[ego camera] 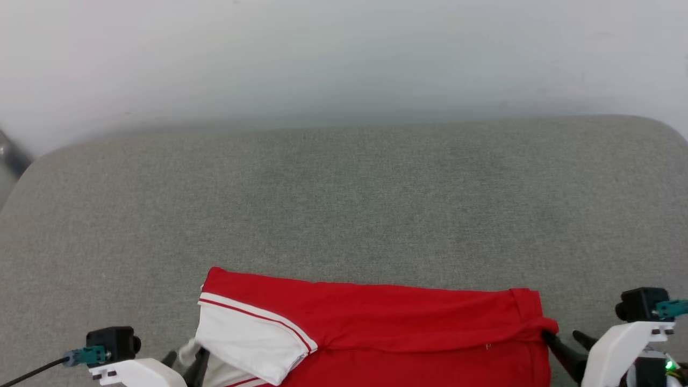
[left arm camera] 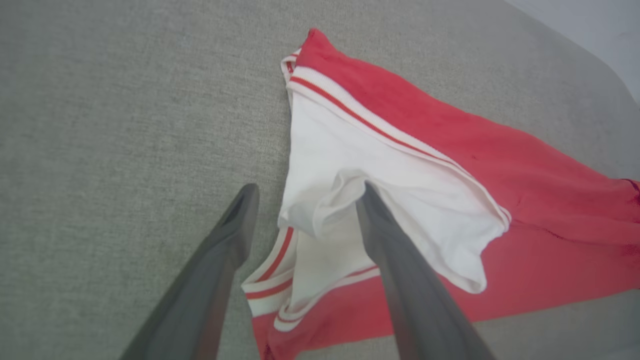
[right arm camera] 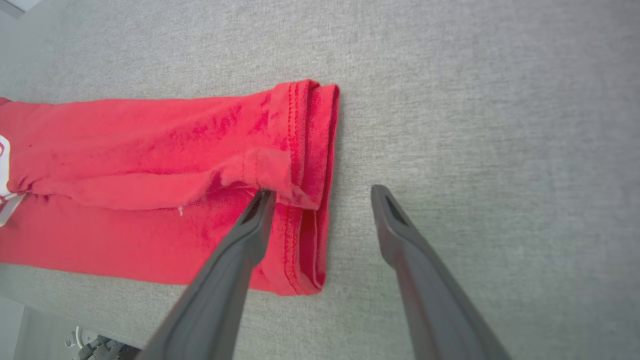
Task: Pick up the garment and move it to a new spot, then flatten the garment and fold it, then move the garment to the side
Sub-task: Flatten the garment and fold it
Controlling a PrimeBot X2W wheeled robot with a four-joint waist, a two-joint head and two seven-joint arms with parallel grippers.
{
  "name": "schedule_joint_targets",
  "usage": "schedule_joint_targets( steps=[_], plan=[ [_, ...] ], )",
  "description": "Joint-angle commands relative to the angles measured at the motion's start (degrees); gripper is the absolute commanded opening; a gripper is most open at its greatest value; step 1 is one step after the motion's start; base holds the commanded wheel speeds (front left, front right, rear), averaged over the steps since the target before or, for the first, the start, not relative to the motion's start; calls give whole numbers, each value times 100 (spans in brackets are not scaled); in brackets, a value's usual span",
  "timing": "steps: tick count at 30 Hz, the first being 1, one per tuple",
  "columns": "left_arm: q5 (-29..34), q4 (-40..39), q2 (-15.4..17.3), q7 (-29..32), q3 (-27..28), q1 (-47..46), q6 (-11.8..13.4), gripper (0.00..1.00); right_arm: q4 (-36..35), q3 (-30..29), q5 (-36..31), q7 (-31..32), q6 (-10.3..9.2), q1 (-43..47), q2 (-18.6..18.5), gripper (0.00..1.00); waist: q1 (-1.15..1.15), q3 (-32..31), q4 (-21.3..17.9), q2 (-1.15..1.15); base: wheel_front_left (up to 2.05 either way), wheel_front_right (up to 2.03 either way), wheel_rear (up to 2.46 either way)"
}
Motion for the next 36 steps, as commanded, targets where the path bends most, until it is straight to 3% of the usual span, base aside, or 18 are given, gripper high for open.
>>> schedule_joint_targets(
  steps=[1, 5, 11, 20, 29, 36],
  plan=[
    [49, -35, 14, -79, 48, 15, 27, 100, -82, -24, 12, -44, -5, 53, -56, 100, 1, -37, -31, 0, 0, 0, 0],
    [462, -314, -22, -652, 117, -96, 170, 100, -526, -255, 0, 81, -5, 228, -220, 100, 1, -166, -77, 0, 0, 0, 0],
    [1139, -734, -237, -1648, 120, -330, 252, 100, -1202, -835, -141, 744, -5, 240, -342, 100, 1, -224, -86, 0, 0, 0, 0],
    [2288, -1066, -526, -2509, 52, -635, 502, 100, -1489, -1314, -368, 1863, -5, 148, -72, 100, 1, 32, 287, 0, 0, 0, 0],
    [2758, -1092, -786, -2576, 116, -653, 472, 100, -940, -1335, -499, 2288, -5, -6, 515, 100, 1, 426, 783, 0, 0, 0, 0],
    [2869, -982, -869, -2582, 52, -768, 308, 100, 271, -1310, -529, 2521, -5, -204, 868, 100, 1, 579, 958, 0, 0, 0, 0]
  ],
)
